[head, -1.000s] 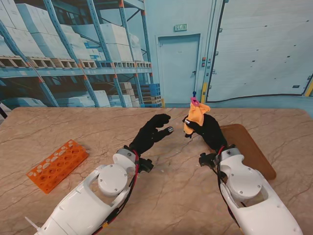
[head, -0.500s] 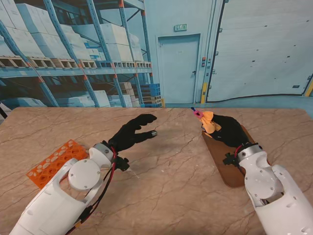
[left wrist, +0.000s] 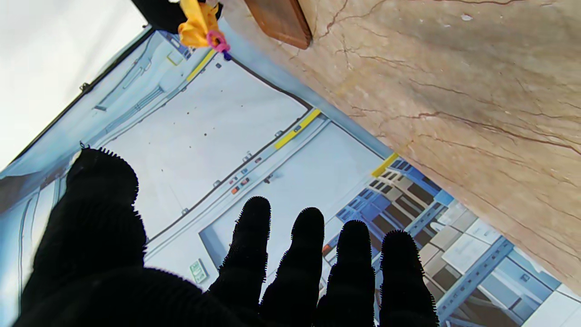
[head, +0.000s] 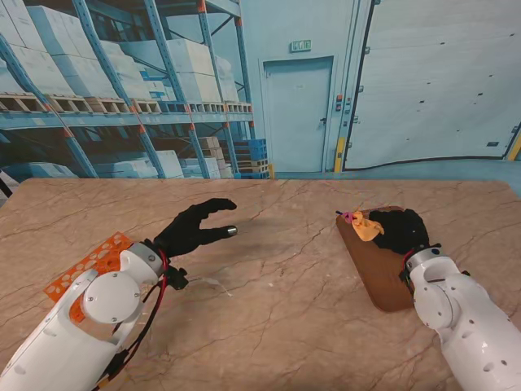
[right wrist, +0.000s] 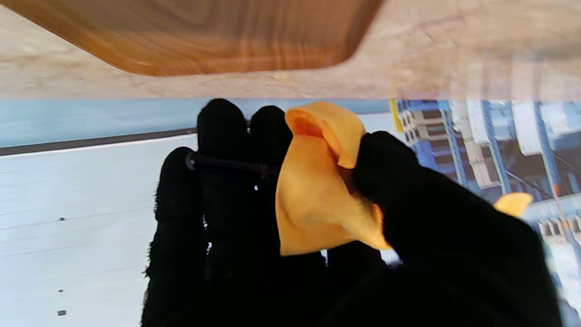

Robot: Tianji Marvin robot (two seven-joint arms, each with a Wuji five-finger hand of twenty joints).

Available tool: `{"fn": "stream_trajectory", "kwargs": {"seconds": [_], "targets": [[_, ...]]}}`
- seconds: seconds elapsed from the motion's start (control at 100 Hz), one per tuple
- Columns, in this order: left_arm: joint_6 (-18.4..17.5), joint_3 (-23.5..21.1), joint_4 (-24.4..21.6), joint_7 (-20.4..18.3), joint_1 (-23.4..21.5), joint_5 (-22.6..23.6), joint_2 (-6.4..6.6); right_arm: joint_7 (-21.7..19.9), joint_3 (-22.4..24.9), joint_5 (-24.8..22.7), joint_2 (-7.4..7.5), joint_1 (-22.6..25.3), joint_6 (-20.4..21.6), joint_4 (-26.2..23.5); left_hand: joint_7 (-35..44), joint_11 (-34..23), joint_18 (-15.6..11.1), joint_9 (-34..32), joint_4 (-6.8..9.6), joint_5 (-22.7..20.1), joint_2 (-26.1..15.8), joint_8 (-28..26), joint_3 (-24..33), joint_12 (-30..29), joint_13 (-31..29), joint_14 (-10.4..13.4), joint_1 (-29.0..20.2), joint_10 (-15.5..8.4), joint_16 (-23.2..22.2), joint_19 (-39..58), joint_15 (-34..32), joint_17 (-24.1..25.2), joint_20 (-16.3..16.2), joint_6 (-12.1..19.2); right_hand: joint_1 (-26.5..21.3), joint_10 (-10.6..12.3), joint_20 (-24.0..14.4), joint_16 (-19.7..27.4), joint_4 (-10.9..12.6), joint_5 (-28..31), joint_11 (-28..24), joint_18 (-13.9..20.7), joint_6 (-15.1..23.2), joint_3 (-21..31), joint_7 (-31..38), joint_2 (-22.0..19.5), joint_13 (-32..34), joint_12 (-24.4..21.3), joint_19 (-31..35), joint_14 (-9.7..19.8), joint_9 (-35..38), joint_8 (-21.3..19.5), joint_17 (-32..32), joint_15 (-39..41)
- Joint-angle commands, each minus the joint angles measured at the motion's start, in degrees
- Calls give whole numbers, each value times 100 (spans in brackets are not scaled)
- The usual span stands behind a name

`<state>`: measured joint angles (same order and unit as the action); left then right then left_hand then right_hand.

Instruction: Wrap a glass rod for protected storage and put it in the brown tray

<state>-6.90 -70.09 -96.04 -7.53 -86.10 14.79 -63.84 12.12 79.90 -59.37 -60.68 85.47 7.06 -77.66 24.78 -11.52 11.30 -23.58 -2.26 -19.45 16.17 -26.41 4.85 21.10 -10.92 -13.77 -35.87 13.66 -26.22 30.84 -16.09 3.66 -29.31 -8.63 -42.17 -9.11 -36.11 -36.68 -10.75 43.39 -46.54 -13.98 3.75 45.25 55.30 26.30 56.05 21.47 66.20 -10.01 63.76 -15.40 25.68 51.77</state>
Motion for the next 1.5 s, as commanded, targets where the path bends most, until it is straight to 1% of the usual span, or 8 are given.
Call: {"fn": "stream_trajectory", "kwargs": {"seconds": [0.0,0.57,0.7,0.73,0.83,1.02,1.23,1.49], "targets": [[-52,-62,-81,5,-132,108,35,-31,-43,-97,25,29,-158,168,-272,198,-8,-93,174,-95,-206,94,-156,-75,-77,-32,-86,25,78,-45,121,11,58,21,-267,-280,39,-77,-58,231,-131,40,78,334,163,28,-73,5,245,-44,69,55,50,211],[157,-63,-260,307,-400,-28,-46,652,-735,-864,211,-346,-1221,1401,-423,359,61,-431,177,-287,-446,182,-294,-64,-230,-176,-178,125,75,178,96,-64,112,122,-156,-350,141,19,2,122,-150,-70,30,477,131,72,-309,-6,495,-205,-126,89,-193,269],[235,-61,-306,301,-424,-81,-52,532,-859,-743,194,-455,-1418,1507,-413,381,62,-456,177,-301,-498,179,-319,-50,-226,-199,-214,136,65,256,69,-46,119,126,353,-367,342,239,30,-530,40,-54,-69,852,-138,650,-966,4,368,-167,-857,39,-561,-83],[252,-61,-319,304,-432,-94,-54,490,-870,-720,193,-469,-1427,1515,-413,385,68,-463,177,-302,-515,180,-325,-47,-225,-200,-217,142,64,273,64,-47,121,126,593,-384,387,296,53,-626,79,-51,-95,1051,-511,785,-1188,37,284,-153,-1120,-194,-690,-195],[293,-61,-354,345,-450,-106,-65,294,-856,-773,215,-456,-1470,1453,-408,391,75,-493,176,-311,-555,180,-348,-34,-242,-211,-229,143,56,328,38,-50,130,131,1187,-314,415,451,610,-1079,139,44,-156,1519,-1369,1079,-1768,90,7,-6,-1925,-1078,-964,-550],[297,-63,-383,397,-463,-134,-80,-24,-707,-1089,275,-324,-1498,1220,-380,393,94,-528,183,-302,-557,174,-366,-11,-257,-223,-283,148,46,406,-1,-44,154,143,1013,-58,433,672,569,-1971,368,188,5,1547,-1351,1725,-2289,37,-325,146,-2879,-1255,-1169,-1092],[271,-64,-380,479,-482,-87,-92,-510,-270,-1570,339,37,-1318,686,-363,401,92,-510,190,-266,-512,174,-390,3,-240,-205,-308,132,49,454,-11,-31,191,146,991,115,438,896,525,-2444,680,254,41,1508,-1365,1917,-2646,-87,-604,230,-3489,-1184,-1302,-1671],[248,-127,-411,492,-528,390,-46,-504,317,-1820,331,502,-910,111,-440,429,393,-430,221,-61,-290,194,-453,5,-239,-175,-202,79,79,549,50,-71,157,225,1095,-149,381,848,567,-2460,525,262,69,1415,-1168,1811,-2737,-26,-798,260,-3905,-1289,-1403,-1683]]}}
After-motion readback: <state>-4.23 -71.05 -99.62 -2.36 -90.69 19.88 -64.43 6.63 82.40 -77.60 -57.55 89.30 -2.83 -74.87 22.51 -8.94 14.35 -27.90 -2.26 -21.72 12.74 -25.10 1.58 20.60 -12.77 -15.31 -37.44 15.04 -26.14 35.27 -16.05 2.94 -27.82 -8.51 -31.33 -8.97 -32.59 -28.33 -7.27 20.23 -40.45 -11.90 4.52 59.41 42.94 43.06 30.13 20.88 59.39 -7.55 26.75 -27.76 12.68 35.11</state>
